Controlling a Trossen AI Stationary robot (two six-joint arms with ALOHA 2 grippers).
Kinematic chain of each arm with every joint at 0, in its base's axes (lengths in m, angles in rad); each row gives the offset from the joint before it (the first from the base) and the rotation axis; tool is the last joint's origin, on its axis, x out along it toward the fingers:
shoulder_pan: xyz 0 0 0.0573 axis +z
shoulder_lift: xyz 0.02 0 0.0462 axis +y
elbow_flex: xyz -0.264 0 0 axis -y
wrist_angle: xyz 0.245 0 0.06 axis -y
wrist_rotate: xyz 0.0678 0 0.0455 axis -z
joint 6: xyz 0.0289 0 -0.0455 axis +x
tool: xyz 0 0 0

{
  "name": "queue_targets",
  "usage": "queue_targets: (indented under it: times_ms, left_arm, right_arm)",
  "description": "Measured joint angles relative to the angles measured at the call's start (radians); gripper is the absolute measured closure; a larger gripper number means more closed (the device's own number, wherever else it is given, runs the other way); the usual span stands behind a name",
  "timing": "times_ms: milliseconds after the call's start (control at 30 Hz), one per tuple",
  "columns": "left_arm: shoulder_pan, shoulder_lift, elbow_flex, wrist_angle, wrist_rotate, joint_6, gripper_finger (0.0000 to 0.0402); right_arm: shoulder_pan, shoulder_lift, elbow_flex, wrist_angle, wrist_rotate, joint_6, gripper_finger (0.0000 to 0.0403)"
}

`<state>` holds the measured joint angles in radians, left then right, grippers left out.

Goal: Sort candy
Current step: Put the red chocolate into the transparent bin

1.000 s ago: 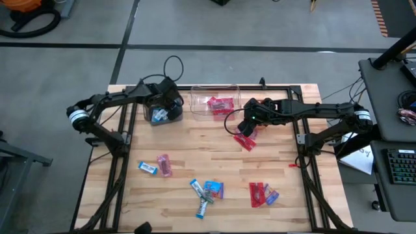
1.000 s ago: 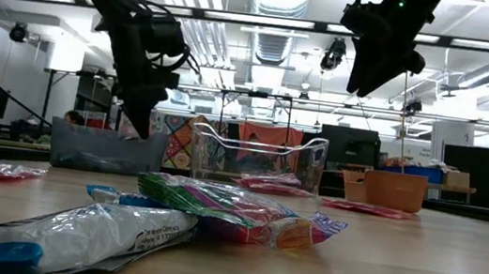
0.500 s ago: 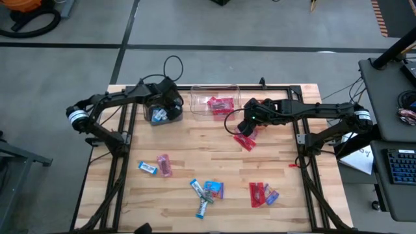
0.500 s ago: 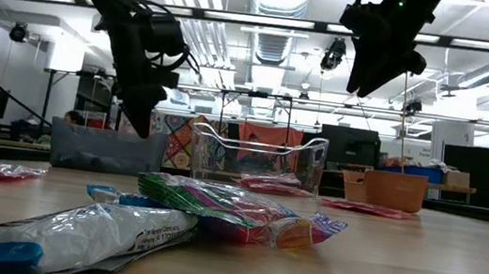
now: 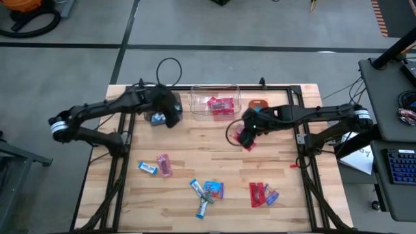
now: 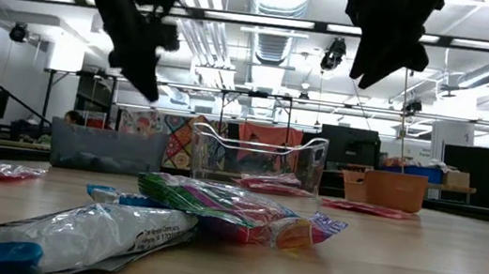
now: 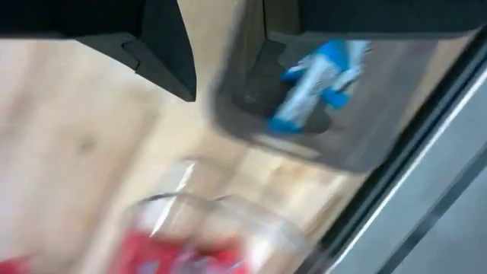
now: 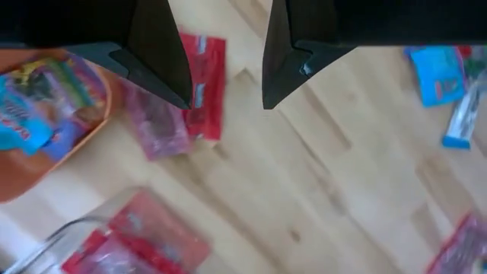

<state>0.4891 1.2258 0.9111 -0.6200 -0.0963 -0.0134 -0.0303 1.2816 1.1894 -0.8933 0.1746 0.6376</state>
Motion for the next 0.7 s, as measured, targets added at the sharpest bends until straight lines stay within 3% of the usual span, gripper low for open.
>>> queue_targets:
  times_ms: [367, 700]
  left_arm:
    - [-0.332, -0.178, -0.106, 0.223, 0.001, -0.121, 0.0311]
    - [-0.477, -0.195, -0.126, 0.267, -0.026, -0.174, 0.0311]
  right_arm:
    - [0.096, 0.122, -0.014, -0.046, 0.0, 0.059, 0.0232]
    - [0.109, 0.327, -0.023, -0.117, -0.029, 0.068, 0.0223]
